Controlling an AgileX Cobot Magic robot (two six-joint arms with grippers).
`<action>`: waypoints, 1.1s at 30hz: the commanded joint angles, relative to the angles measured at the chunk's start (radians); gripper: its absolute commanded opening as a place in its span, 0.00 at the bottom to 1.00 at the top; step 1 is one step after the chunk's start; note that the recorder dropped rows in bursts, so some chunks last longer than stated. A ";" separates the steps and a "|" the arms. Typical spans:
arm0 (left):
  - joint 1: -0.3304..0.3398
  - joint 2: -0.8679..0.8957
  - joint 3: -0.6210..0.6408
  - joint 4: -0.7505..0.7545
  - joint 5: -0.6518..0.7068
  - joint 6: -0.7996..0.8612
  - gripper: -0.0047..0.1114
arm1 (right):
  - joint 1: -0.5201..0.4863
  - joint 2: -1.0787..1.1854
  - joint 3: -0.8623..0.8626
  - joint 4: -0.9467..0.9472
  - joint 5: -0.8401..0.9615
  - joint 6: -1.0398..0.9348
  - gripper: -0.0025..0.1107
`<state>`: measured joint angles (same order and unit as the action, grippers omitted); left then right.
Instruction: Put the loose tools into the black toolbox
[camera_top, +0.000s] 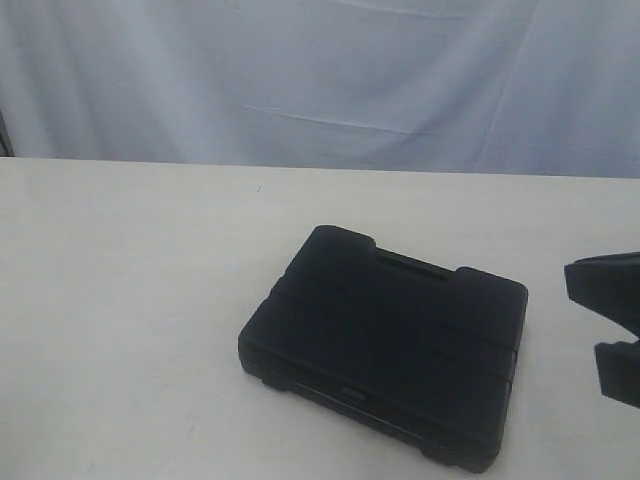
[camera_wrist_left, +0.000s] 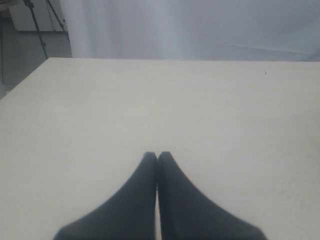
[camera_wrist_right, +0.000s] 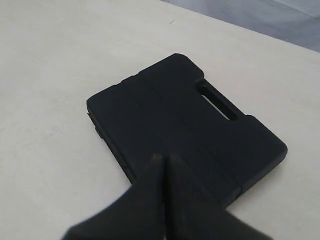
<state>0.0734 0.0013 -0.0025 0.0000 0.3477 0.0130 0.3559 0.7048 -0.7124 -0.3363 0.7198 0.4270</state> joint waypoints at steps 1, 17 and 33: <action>-0.005 -0.001 0.003 0.000 -0.005 -0.006 0.04 | -0.004 -0.003 0.003 -0.022 -0.012 -0.001 0.02; -0.005 -0.001 0.003 0.000 -0.005 -0.006 0.04 | -0.539 -0.139 0.162 0.523 -0.222 -0.289 0.02; -0.005 -0.001 0.003 0.000 -0.005 -0.006 0.04 | -0.737 -0.421 0.425 0.648 -0.289 -0.618 0.02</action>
<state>0.0734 0.0013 -0.0025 0.0000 0.3477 0.0130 -0.3754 0.2888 -0.3398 0.3458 0.4827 -0.1901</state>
